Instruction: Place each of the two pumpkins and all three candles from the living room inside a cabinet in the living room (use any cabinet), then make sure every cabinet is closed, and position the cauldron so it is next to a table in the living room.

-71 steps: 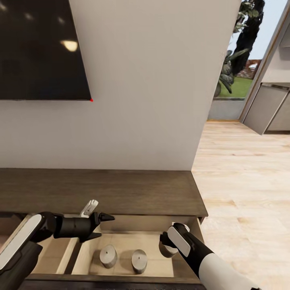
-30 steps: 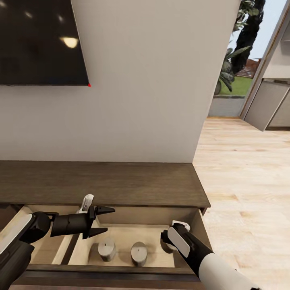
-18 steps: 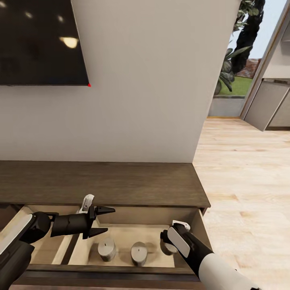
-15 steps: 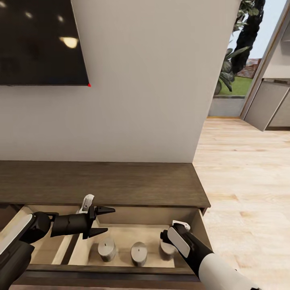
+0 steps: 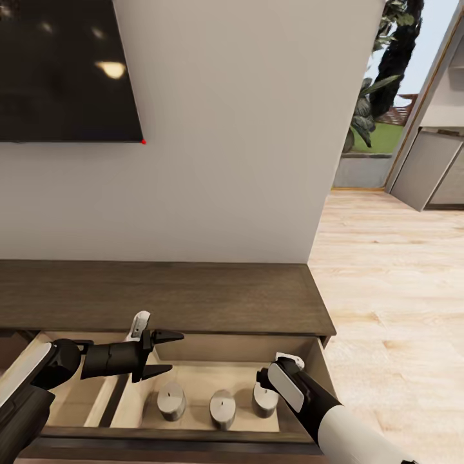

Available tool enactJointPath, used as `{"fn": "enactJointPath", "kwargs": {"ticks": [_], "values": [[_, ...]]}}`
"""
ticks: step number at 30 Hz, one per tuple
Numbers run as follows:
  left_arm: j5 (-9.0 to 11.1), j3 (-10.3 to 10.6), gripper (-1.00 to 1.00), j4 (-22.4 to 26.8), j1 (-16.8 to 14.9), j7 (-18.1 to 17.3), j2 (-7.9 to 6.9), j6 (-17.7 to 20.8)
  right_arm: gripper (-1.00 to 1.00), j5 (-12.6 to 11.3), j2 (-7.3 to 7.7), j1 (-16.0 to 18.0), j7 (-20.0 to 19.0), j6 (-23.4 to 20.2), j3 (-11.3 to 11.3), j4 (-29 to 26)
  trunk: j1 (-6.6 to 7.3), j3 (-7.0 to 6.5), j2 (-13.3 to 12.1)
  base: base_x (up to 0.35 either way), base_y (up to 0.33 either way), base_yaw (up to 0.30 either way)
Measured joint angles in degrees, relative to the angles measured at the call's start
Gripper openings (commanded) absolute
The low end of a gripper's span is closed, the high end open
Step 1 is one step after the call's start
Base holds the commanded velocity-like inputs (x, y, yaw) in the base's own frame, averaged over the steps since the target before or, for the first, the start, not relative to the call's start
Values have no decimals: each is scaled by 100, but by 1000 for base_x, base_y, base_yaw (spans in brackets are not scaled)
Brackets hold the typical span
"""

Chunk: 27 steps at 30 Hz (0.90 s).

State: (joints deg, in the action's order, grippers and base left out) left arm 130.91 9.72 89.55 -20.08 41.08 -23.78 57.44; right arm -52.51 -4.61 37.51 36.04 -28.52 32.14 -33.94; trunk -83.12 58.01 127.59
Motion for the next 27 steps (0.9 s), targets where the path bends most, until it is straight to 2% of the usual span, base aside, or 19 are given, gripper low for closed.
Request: {"fn": "enactJointPath", "kwargs": {"ticks": [9,13,15,17,19,27], "values": [[-37,-5,100,-30,0,10,0,-4,100,-70,9,-1,9,-107,-30,-5,198,-162,-361,0,0,0],[-58,5,100,-57,-2,36,7,-11,100,-108,9,0,17,-438,-75,-3,286,-233,-521,0,0,0],[-61,8,100,-68,-6,47,8,-15,100,-231,13,-2,17,-573,-89,-7,330,-269,-602,0,0,0],[-61,8,100,-71,-8,51,10,-17,100,-465,20,-2,20,-614,-92,-30,373,-305,-682,-5,0,0],[-61,9,100,-72,-8,52,9,-17,100,-570,19,1,21,-624,-93,-53,416,-341,-762,-128,0,0],[-61,9,100,-81,-9,53,9,-18,100,-614,20,1,12,-623,-76,-71,593,-485,-1083,-95,0,0]]}}
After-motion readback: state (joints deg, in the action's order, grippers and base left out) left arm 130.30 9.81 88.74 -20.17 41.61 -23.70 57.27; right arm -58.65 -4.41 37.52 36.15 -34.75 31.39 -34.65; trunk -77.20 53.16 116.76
